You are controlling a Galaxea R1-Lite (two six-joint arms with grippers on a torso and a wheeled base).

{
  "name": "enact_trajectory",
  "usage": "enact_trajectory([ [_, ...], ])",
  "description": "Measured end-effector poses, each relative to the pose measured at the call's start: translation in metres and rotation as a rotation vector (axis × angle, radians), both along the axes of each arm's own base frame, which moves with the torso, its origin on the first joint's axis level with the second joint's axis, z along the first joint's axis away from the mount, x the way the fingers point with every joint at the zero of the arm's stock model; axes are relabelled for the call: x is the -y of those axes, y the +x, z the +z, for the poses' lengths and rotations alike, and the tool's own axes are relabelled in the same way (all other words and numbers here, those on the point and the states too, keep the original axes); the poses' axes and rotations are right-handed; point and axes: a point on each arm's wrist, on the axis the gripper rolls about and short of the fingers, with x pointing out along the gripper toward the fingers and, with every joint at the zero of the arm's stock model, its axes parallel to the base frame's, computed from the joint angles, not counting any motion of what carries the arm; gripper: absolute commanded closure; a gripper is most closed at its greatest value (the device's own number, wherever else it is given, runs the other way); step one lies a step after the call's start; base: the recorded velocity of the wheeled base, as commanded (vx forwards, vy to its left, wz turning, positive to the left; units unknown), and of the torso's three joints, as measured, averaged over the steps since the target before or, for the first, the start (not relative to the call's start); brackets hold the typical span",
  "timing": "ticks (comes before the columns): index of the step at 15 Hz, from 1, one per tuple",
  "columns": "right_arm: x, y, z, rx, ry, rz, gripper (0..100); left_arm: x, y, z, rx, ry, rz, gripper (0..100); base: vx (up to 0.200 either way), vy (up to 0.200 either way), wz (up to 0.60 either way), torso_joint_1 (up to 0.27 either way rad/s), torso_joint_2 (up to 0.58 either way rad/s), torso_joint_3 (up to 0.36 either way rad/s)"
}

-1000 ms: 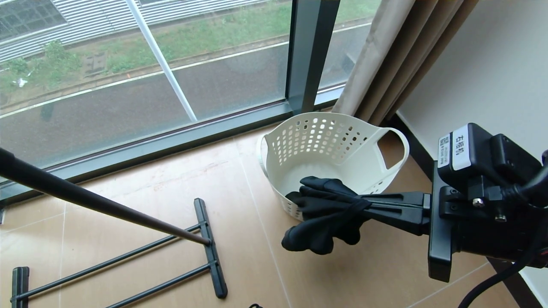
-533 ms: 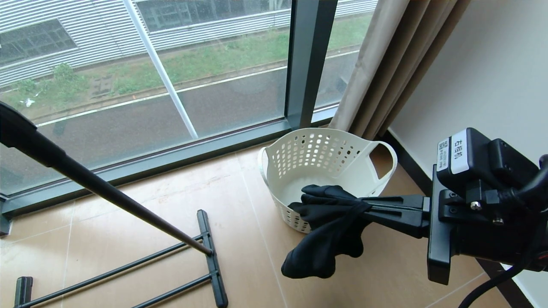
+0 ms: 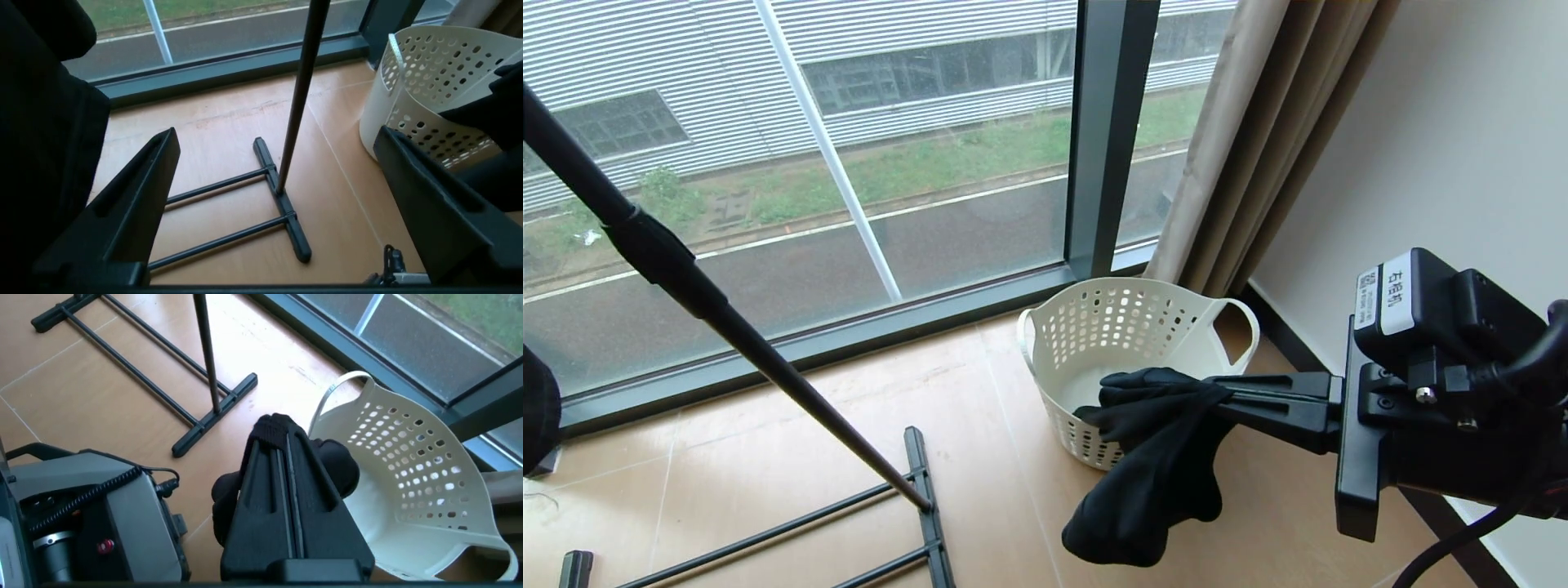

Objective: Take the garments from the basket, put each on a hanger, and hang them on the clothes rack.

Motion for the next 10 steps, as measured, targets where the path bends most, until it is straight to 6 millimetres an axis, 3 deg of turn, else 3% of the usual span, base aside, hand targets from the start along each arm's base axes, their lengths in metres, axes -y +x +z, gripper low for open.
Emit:
enact_trajectory([
  [10, -0.005, 0.013, -0.006, 0.046, -0.011, -0.009, 100, 0.000, 0.000, 0.000, 0.002, -0.004, 0.000, 0, 0.000, 0.000, 0.00, 0.182, -0.44, -0.071],
])
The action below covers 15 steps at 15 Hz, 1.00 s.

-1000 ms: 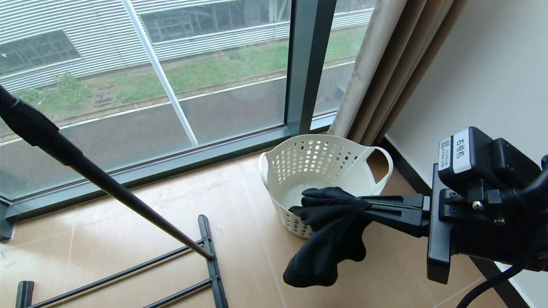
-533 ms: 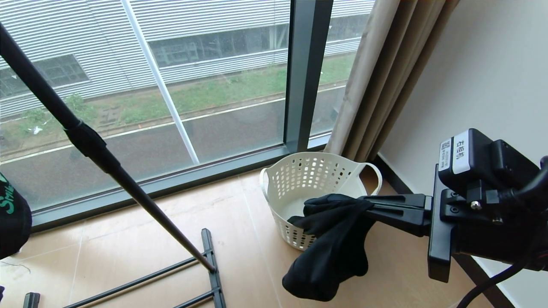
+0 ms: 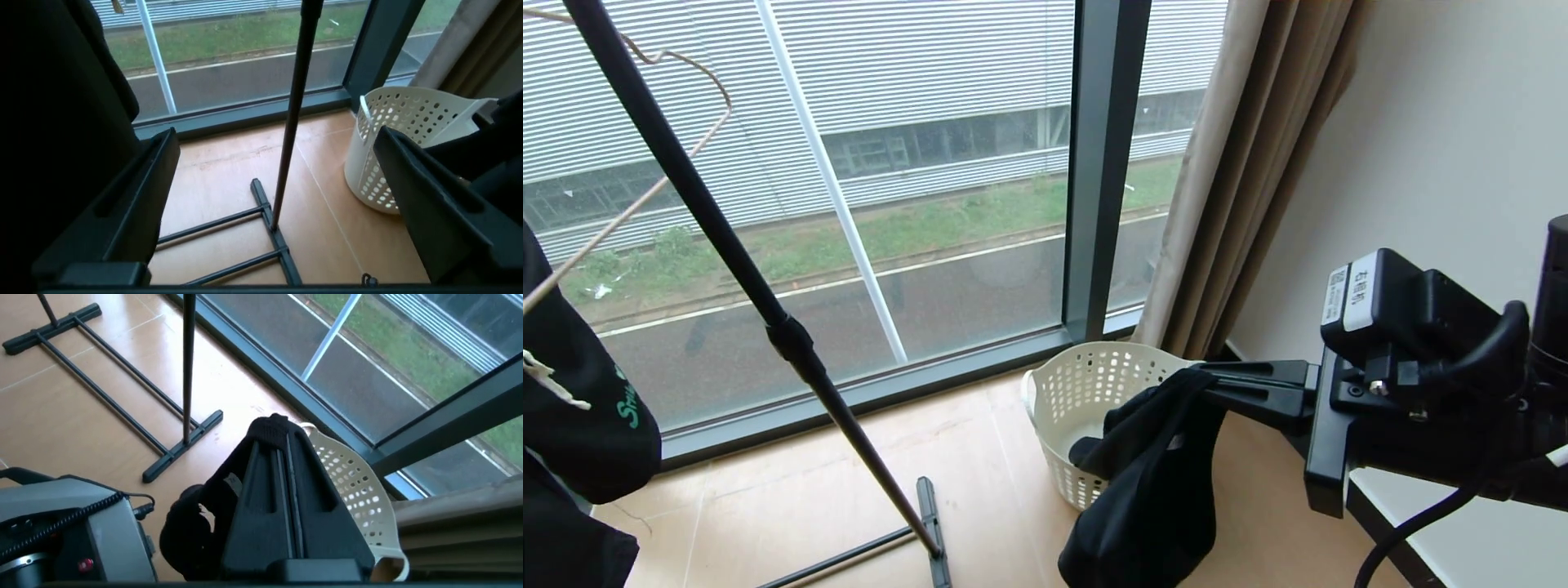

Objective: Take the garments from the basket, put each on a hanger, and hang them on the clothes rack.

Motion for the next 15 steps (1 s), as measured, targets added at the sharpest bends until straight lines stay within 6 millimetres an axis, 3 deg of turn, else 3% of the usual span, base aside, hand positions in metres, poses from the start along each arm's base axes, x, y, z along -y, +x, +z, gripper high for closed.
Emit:
enact_trajectory([
  [5, -0.003, 0.006, -0.012, -0.033, -0.033, -0.008, 100, 0.000, 0.000, 0.000, -0.001, 0.000, 0.000, 0, 0.000, 0.000, 0.00, 0.222, -0.50, -0.076],
  [15, 0.003, 0.008, -0.015, -0.040, -0.038, -0.036, 100, 0.000, 0.000, 0.000, 0.000, -0.001, 0.000, 0, 0.000, 0.000, 0.00, 0.256, -0.55, -0.094],
])
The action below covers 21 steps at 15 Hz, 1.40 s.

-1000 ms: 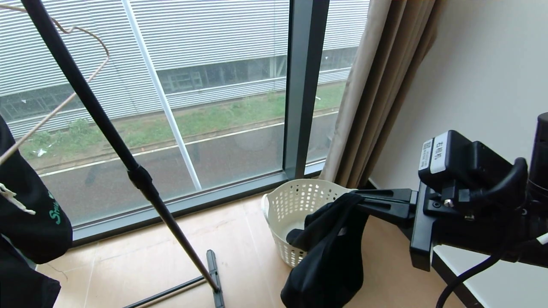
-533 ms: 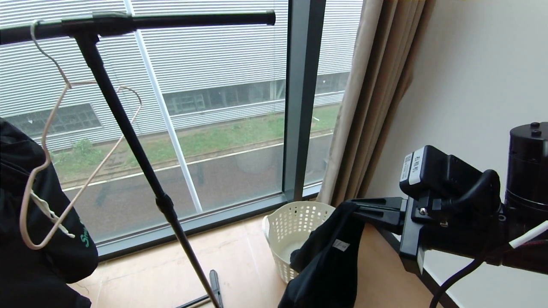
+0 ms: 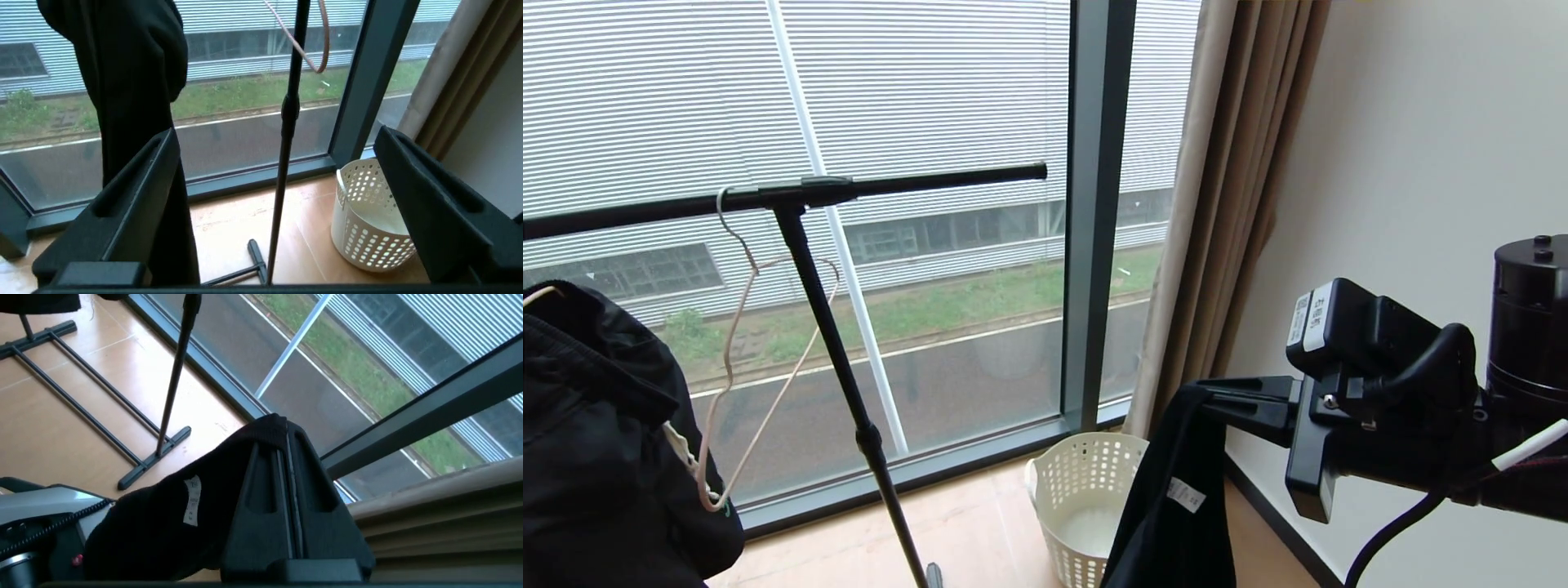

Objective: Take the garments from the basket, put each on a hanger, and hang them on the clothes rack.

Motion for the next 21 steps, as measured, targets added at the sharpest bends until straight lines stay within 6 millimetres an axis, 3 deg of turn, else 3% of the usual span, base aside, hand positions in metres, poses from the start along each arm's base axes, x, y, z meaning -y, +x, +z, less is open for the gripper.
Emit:
enact_trajectory([
  [16, 0.0002, -0.0001, -0.0030, -0.008, -0.007, 0.001, 100, 0.0000, 0.0000, -0.0002, -0.001, 0.001, 0.001, 0, 0.000, 0.000, 0.00, 0.202, -0.42, -0.205],
  [21, 0.0014, -0.0014, -0.0064, -0.016, -0.015, 0.001, 100, -0.0001, 0.0001, -0.0004, -0.001, 0.003, 0.003, 0, 0.000, 0.000, 0.00, 0.031, -0.06, -0.063],
])
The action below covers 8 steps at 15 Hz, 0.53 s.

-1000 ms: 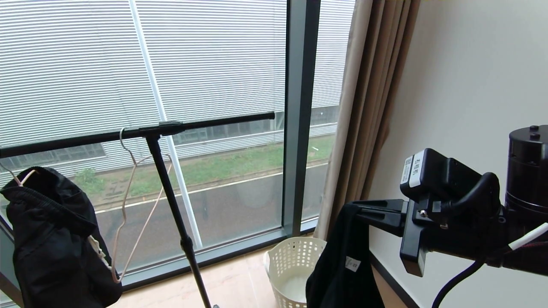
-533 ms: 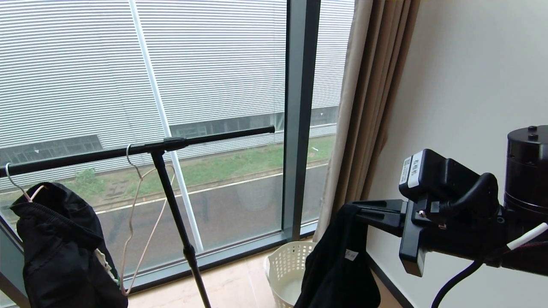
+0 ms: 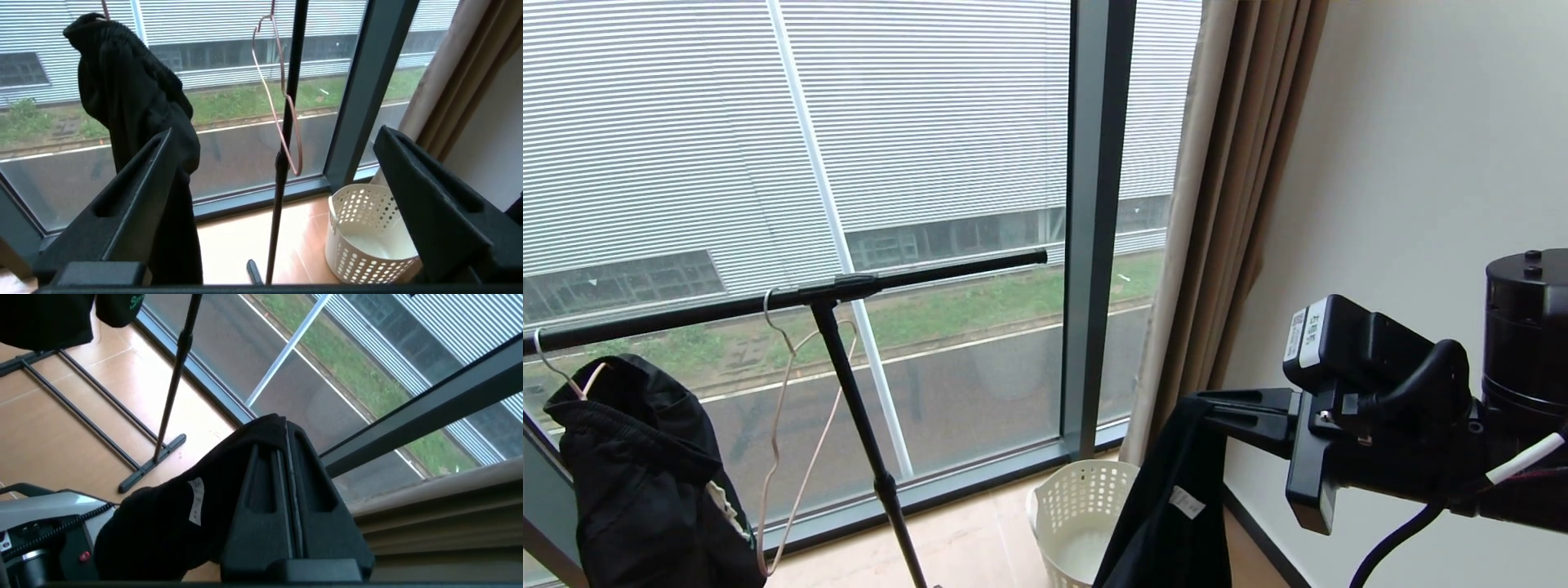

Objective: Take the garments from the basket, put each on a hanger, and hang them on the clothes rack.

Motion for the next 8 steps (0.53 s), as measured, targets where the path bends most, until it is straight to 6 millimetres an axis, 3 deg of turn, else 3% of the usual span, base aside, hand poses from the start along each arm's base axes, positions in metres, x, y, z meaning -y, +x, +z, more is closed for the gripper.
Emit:
enact_trajectory([
  [7, -0.0007, 0.0055, 0.0014, 0.002, 0.003, -0.011, 100, 0.0000, 0.0000, 0.0003, 0.003, 0.001, 0.000, 0, 0.000, 0.000, 0.60, 0.006, 0.00, 0.002],
  [8, -0.0006, 0.0056, 0.0014, 0.002, 0.003, -0.012, 100, 0.0000, 0.0000, 0.0003, 0.004, 0.001, 0.001, 0, 0.000, 0.000, 0.00, 0.000, 0.00, 0.000],
])
